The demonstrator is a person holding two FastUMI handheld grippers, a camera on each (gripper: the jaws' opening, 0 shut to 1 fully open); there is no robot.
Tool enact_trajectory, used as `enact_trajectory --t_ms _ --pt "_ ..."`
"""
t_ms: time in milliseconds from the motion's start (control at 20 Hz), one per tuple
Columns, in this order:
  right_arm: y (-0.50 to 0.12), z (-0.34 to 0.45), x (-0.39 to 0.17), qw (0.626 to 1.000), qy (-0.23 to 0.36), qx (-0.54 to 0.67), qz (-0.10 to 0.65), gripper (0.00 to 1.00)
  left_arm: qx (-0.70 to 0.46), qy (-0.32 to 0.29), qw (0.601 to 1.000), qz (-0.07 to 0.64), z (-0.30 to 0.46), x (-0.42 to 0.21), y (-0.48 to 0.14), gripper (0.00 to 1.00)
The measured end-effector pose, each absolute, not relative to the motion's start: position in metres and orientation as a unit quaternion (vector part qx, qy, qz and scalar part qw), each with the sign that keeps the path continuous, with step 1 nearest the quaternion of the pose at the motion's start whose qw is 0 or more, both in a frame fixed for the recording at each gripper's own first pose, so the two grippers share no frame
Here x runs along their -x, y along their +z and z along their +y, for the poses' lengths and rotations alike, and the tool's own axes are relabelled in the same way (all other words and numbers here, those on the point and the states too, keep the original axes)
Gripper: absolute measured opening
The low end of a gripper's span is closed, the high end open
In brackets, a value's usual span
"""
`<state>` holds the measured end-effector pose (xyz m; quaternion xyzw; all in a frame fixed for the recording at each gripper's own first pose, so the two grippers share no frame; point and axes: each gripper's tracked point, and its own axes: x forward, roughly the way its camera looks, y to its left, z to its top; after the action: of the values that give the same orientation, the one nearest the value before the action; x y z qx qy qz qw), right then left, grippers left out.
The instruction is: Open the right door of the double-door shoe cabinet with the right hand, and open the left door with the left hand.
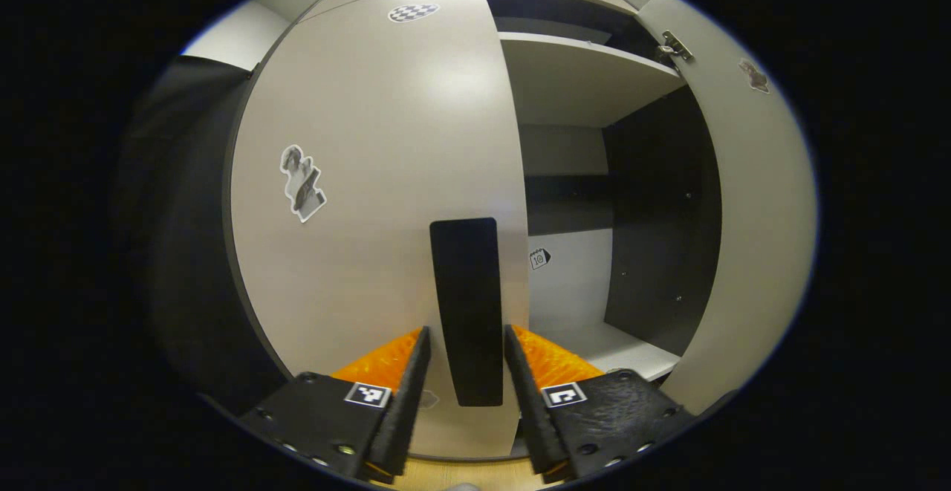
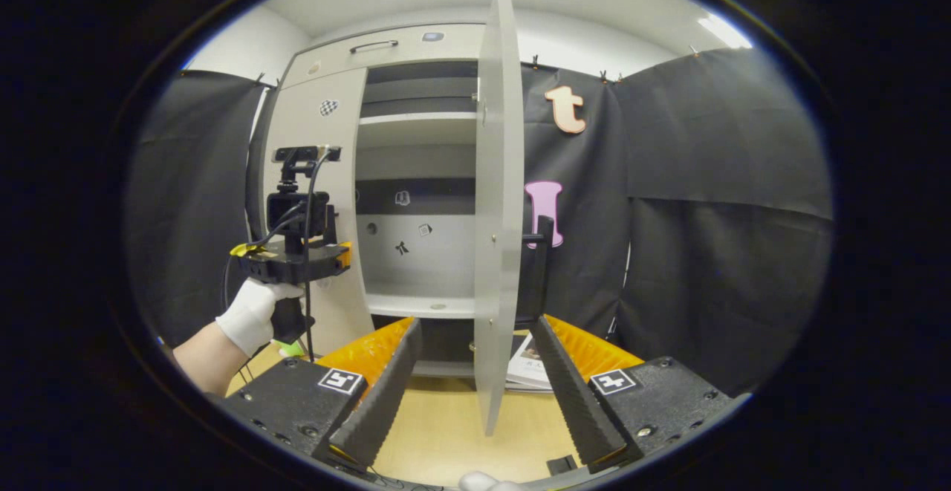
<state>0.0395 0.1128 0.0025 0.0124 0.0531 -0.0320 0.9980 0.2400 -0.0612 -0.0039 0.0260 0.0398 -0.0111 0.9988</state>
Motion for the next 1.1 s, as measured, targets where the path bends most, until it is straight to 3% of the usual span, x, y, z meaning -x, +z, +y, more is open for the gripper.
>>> enact_trajectory --t_ms 50,250,300,550,1100 --pt "0.001 0.112 -0.038 0.998 -0.032 -0.014 0.052 0.97 -0.028 -0.011 0.999 0.043 -0.063 -0.239 -0.005 0.39" --pt "0.004 0.108 -0.035 0.998 -0.034 -0.015 0.05 0.96 -0.029 -0.008 0.998 0.046 -0.061 -0.239 -0.005 0.31" --pt "0.003 0.108 -0.034 0.998 -0.033 -0.015 0.05 0.96 -0.024 -0.007 0.999 0.049 -0.06 -0.24 -0.006 0.24" --pt "0.003 0.113 -0.027 0.998 -0.026 -0.014 0.051 0.96 -0.009 -0.017 0.999 0.042 -0.06 -0.238 -0.005 0.05" --pt "0.004 0.123 -0.013 0.999 -0.001 -0.018 0.042 0.96 -0.003 -0.04 0.998 0.054 -0.053 -0.221 -0.007 0.05"
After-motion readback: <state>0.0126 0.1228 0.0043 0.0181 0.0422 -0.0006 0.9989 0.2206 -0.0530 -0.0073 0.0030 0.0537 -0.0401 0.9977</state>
